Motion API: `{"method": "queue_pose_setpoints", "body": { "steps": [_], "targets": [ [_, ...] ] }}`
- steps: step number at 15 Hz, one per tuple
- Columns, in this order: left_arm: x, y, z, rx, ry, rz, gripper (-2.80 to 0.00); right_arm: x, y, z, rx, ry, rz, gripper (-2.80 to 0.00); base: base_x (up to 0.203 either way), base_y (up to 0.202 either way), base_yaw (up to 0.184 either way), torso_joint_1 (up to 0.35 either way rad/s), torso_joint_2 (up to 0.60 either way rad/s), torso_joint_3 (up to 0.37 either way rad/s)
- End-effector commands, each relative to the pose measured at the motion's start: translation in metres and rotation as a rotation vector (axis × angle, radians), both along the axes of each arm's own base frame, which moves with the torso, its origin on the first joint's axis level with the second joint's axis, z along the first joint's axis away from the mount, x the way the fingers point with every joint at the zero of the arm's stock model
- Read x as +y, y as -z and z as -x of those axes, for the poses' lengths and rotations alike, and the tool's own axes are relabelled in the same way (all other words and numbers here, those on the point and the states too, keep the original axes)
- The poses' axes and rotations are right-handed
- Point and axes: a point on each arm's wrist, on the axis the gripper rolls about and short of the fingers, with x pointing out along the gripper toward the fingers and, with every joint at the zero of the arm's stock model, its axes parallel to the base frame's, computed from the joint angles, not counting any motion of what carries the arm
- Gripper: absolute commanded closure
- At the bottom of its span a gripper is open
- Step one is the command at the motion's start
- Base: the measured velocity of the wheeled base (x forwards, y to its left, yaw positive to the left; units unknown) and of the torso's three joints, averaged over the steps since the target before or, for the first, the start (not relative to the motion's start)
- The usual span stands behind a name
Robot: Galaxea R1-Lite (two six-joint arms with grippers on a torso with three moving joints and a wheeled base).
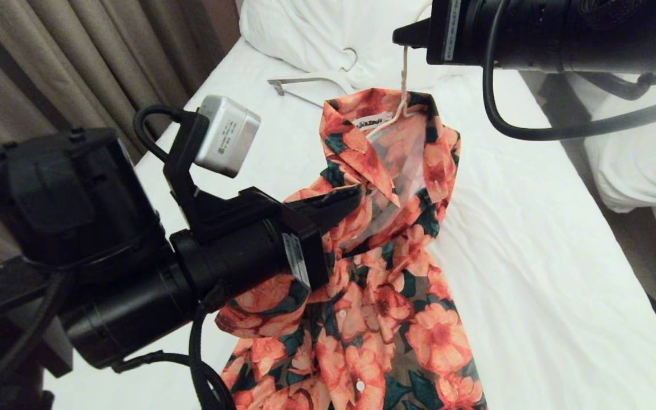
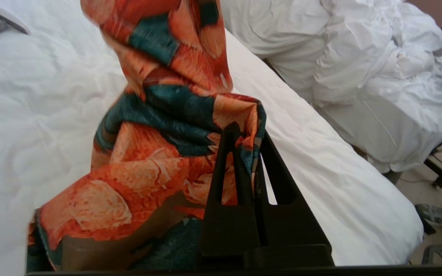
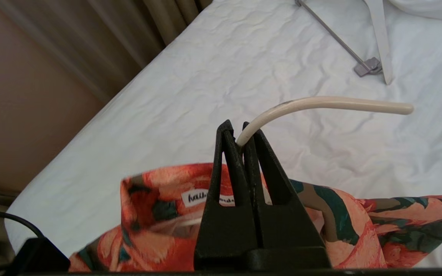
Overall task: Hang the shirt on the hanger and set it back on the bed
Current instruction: Take the clothes hanger out of the clothes
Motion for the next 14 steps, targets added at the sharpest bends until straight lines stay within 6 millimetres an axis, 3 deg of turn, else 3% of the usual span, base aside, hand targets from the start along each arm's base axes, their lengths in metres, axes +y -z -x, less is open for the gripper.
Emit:
{"method": "queue_pose_setpoints", "body": {
  "steps": [1,7,8,14],
  "targets": [
    [-0.005,0.006,-0.001,0.012,0.011,-0.016,0.0,-0.001,-0.001,0.002,0.0,-0.003,-0.004,0.0,0.0,0.0,0.0,0.0,0.0,0.0],
    [-0.004,0.009,-0.001,-0.016,0.001,-0.049,0.0,-0.003,-0.002,0.004,0.017,-0.005,-0.024,0.0,0.0,0.0,0.0,0.0,0.0,0.0],
    [-0.003,0.009,-0.001,-0.025,0.001,-0.054,-2.8,-0.003,-0.003,0.004,0.016,-0.005,-0.025,0.0,0.0,0.0,0.0,0.0,0.0,0.0],
    [0.011,-0.008,0.003,-0.058,-0.027,-0.023,-2.8,-0.003,-0.002,0.003,0.018,0.001,-0.023,0.0,0.0,0.0,0.0,0.0,0.0,0.0]
  ]
}}
